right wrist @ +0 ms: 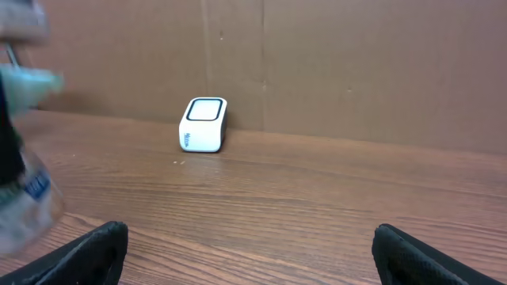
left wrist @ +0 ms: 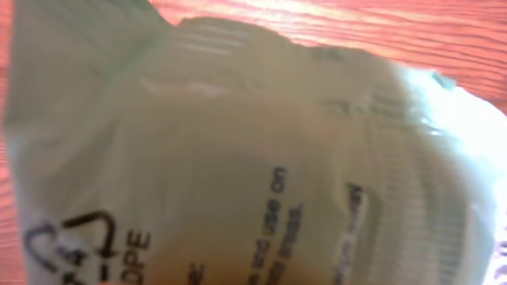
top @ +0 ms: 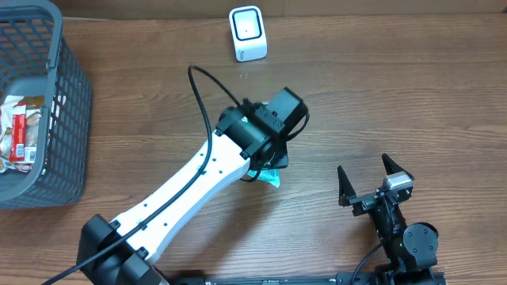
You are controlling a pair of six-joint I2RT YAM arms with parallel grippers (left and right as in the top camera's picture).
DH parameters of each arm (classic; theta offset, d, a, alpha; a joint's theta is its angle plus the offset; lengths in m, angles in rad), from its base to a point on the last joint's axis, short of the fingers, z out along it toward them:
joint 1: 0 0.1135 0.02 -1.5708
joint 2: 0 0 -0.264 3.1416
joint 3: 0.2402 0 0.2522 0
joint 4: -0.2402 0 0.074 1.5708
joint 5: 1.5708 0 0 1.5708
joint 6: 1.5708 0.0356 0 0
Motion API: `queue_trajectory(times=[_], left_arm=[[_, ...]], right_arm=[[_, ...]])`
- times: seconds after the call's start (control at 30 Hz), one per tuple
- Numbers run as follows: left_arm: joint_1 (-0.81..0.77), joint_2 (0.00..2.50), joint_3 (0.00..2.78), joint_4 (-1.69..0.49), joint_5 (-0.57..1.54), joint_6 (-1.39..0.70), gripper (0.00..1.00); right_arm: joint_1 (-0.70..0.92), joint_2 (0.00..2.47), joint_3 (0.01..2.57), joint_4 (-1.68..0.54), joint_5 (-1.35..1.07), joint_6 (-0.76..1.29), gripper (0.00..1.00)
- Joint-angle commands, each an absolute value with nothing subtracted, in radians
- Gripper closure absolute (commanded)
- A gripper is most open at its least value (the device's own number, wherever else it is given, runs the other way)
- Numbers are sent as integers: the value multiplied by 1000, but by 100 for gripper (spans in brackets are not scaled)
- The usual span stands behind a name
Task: Scan the item barcode
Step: 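Lift the packet out and carry it toward the table centre, then lower the packet onto the table and open the left gripper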
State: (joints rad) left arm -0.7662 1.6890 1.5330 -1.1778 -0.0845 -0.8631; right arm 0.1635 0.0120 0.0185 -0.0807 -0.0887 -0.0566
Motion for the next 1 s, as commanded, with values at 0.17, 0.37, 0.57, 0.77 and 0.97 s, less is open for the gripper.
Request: queue_trajectory(times=[0.17, 0.37, 0.57, 0.77, 0.97], left_arm=[[-774, 1680, 1346, -986, -49, -956, 64], [-774, 1680, 1273, -909, -25, -958, 63], [-779, 1680, 1237, -887, -25, -958, 64], [-781, 1686, 1199, -847, -27, -958, 63], [-781, 1754, 1199, -843, -24, -957, 58]], right_arm=[[160, 3, 8, -77, -80, -61, 0], [160, 3, 8, -77, -80, -61, 0], [160, 3, 8, -77, -80, -61, 0], [160, 3, 8, -77, -80, -61, 0], [160, 3, 8, -77, -80, -61, 0]])
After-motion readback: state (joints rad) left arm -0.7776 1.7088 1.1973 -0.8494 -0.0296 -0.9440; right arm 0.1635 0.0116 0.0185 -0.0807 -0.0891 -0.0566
